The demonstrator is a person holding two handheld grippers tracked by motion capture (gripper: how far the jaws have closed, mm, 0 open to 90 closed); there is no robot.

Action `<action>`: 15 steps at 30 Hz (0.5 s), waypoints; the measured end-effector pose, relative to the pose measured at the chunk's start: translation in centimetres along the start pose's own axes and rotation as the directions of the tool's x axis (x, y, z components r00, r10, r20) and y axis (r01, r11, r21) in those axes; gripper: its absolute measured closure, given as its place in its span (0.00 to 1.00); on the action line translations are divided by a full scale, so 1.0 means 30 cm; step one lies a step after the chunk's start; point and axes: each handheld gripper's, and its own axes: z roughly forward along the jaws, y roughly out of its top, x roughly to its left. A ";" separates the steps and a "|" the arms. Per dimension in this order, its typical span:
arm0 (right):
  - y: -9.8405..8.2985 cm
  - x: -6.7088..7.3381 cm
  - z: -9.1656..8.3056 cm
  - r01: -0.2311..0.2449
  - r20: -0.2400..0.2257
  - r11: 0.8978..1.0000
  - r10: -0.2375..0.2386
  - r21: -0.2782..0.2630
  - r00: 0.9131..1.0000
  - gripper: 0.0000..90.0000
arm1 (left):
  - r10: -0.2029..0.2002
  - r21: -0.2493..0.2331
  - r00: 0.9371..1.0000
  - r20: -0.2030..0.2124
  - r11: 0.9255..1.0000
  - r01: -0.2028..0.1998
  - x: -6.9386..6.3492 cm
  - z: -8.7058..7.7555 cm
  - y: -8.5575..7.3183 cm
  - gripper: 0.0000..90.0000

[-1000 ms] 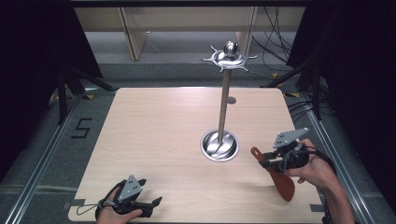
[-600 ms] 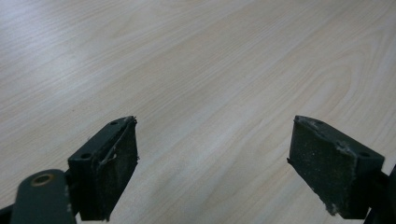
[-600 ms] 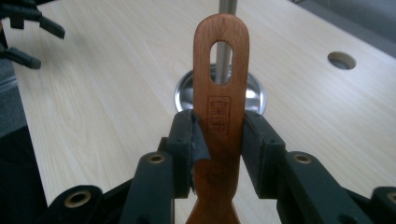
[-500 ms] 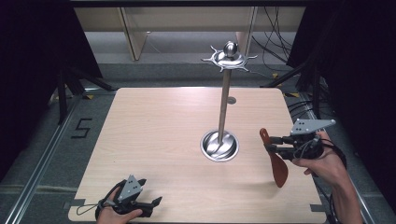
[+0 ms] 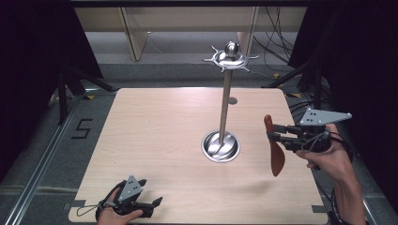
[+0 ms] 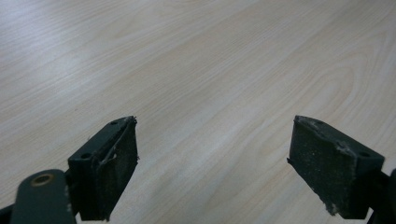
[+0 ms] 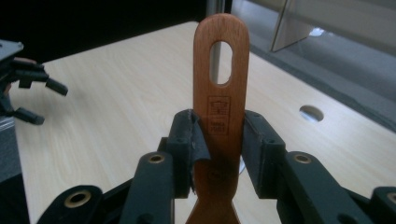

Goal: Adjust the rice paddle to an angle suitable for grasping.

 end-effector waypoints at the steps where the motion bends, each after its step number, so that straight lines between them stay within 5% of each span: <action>1: 0.012 0.005 0.002 0.003 0.008 1.000 -0.002 -0.020 1.000 0.75 | -0.002 0.000 1.000 0.002 1.000 0.002 -0.001 0.000 0.000 0.16; 5: 0.055 0.011 -0.001 0.015 0.020 0.998 -0.013 -0.062 1.000 0.75 | 0.024 0.007 1.000 -0.003 1.000 -0.024 0.006 -0.001 0.001 0.16; 7: 0.081 0.017 -0.012 0.025 0.020 0.999 -0.024 -0.047 1.000 0.75 | -0.037 0.014 0.999 -0.002 0.999 0.037 -0.006 0.000 -0.004 0.16; 15: 0.175 0.037 -0.036 0.079 0.043 0.993 -0.076 -0.093 0.996 0.75 | -0.042 -0.008 0.999 0.004 0.999 0.042 -0.011 0.004 -0.003 0.16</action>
